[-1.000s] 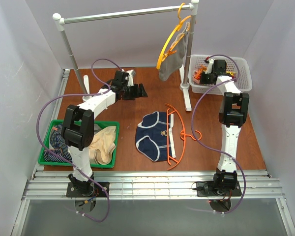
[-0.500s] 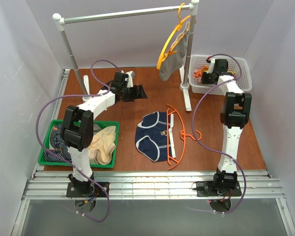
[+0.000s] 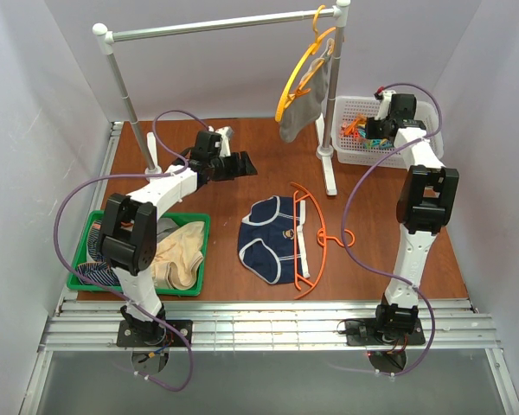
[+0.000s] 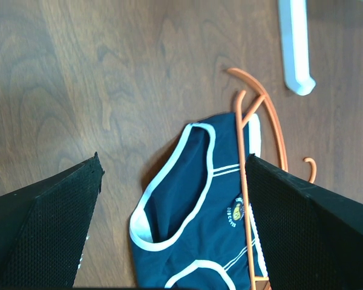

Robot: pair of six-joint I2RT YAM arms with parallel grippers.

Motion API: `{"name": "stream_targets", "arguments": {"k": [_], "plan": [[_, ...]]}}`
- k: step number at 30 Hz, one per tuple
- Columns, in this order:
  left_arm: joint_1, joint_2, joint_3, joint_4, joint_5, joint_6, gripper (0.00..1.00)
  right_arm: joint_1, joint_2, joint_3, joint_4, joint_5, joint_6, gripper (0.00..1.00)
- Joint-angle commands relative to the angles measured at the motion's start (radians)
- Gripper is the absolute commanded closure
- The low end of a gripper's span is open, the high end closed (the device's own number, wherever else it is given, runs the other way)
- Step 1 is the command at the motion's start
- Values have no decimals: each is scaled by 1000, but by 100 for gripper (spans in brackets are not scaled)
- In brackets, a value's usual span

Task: Clip the underwear to the hanger
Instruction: Pick up the clamp from the bin.

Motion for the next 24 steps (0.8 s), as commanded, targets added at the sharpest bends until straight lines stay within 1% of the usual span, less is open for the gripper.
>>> {"name": "stream_targets", "arguments": {"k": [1, 3, 11, 16, 24], "plan": [[7, -83, -22, 26, 8, 1, 14, -10, 7, -28, -26, -8, -8, 90], [6, -90, -34, 29, 8, 1, 14, -11, 19, -27, -26, -8, -8, 86], [7, -101, -53, 35, 11, -7, 14, -11, 47, -25, -19, -40, 0, 82], [6, -92, -47, 35, 14, -5, 14, -11, 76, -34, -18, -34, -2, 76], [6, -61, -16, 32, 20, -1, 14, -11, 116, -37, -16, -30, -14, 75]]}}
